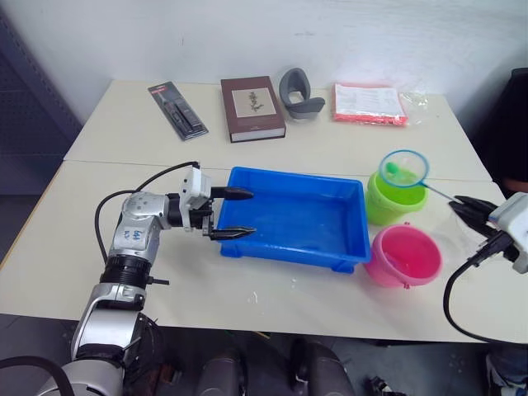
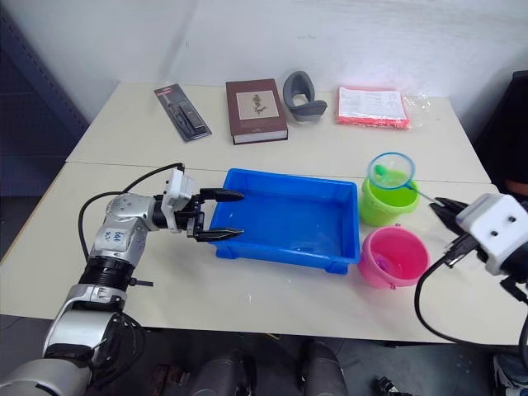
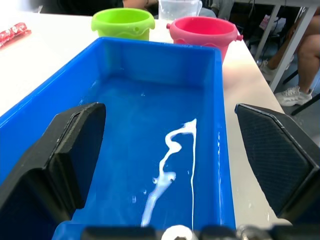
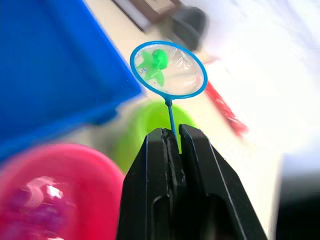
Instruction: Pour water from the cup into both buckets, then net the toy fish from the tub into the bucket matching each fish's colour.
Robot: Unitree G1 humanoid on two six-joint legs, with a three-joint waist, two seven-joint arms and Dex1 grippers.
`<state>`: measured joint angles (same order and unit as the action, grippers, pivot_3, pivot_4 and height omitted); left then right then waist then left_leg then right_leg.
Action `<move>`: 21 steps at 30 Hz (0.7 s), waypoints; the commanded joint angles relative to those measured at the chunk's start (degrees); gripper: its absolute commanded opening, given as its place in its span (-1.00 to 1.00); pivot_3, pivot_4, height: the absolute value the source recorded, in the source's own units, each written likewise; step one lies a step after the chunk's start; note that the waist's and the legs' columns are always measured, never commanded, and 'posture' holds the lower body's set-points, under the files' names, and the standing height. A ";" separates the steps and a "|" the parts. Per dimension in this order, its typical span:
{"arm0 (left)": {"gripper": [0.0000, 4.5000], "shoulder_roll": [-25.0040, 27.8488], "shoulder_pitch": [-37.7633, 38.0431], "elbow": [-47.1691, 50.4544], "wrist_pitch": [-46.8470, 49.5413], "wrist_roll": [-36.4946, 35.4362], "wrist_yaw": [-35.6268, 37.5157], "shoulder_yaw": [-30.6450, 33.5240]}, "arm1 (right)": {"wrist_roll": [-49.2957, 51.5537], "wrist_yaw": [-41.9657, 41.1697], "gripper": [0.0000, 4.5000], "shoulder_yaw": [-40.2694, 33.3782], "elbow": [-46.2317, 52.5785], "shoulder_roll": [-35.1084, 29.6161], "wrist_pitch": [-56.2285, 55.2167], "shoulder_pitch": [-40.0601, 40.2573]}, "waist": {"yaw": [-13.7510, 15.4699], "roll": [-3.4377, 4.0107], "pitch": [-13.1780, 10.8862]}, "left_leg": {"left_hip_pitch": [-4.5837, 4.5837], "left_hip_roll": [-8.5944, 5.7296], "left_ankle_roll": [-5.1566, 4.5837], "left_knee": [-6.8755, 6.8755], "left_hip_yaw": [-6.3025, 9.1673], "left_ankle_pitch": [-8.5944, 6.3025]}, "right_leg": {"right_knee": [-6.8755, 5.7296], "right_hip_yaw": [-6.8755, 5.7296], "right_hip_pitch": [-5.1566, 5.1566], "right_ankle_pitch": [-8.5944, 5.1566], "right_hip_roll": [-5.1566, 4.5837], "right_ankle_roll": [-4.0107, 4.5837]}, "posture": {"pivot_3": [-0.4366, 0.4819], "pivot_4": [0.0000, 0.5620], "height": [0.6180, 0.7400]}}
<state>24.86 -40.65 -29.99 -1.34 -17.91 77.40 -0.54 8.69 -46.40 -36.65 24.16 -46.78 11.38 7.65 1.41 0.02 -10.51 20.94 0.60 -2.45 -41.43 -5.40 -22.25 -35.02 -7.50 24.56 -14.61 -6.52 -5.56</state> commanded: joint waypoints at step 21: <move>0.98 -5.26 -4.14 -0.59 -0.99 -1.25 -3.06 0.68 | -56.03 47.30 -1.00 14.85 -29.93 -21.33 -45.64 -0.15 | -0.10 0.10 -0.01 | -0.19 0.05 0.15 0.28 -0.14 0.12 | 0.09 0.15 -0.04 -0.01 0.03 0.01 | -0.05 -0.47 1.00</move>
<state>20.10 -44.00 -31.50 -1.70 -17.93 74.56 -0.45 -46.74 -0.72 -19.80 -5.60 -66.38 -34.87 8.06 1.31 0.12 -10.52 20.76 0.65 -2.31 -41.15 -5.54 -22.14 -34.93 -7.35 24.52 -14.62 -6.50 -5.55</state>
